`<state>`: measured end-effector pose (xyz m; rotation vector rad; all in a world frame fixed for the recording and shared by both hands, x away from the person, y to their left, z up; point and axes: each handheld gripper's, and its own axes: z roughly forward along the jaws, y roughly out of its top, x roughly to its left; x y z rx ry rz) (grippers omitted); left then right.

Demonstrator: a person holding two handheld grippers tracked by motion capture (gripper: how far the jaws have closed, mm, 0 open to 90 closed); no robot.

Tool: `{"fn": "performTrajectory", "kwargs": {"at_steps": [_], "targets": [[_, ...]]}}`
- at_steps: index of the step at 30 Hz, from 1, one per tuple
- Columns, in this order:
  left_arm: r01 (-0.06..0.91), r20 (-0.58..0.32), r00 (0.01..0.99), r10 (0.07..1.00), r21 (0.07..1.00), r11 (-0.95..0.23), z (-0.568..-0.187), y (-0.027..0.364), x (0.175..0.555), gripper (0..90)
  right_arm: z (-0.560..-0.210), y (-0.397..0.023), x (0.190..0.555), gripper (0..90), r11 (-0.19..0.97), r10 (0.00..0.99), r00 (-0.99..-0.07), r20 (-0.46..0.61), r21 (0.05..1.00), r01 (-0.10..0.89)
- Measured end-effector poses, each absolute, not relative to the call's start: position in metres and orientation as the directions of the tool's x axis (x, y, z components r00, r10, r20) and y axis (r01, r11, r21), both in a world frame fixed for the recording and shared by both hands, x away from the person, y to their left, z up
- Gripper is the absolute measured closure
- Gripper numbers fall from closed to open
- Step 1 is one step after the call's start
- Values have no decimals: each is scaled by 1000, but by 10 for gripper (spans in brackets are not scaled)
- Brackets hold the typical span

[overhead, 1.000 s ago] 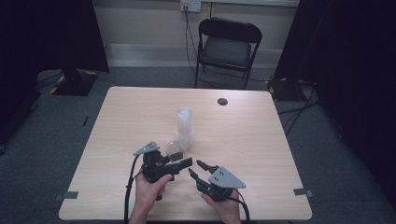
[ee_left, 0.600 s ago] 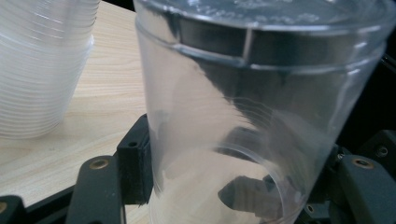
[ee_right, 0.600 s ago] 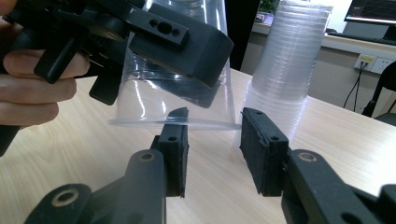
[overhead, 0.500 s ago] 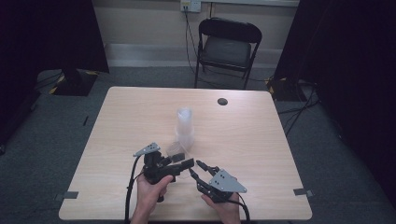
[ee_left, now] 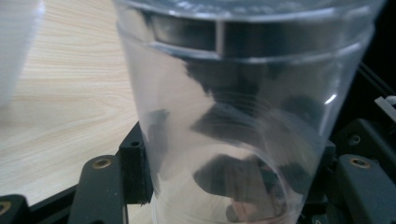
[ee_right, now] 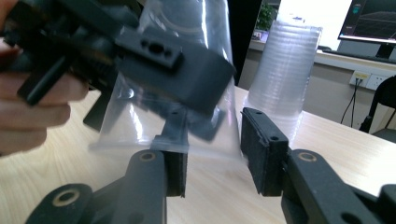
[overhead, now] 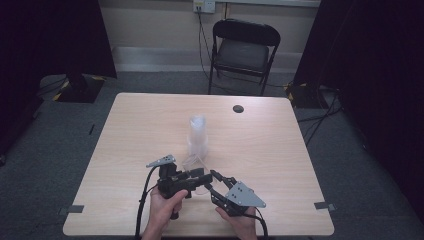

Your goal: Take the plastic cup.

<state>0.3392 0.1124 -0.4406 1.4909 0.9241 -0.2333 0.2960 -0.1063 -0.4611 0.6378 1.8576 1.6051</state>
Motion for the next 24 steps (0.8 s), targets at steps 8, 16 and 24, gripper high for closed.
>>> {"fn": "performTrajectory", "kwargs": {"at_steps": [8, 16, 24], "targets": [[678, -667, 643, 375, 724, 126, -441, 107, 338, 377, -463, -106, 299, 633, 132, 705, -699, -120, 991, -37], [669, -663, 662, 350, 733, 123, -440, 104, 338, 359, -464, -106, 300, 682, 54, 731, -680, -62, 998, -33], [666, -668, 665, 334, 733, 139, -440, 104, 338, 298, -463, -109, 299, 808, 36, 741, -669, -54, 999, -41]]}}
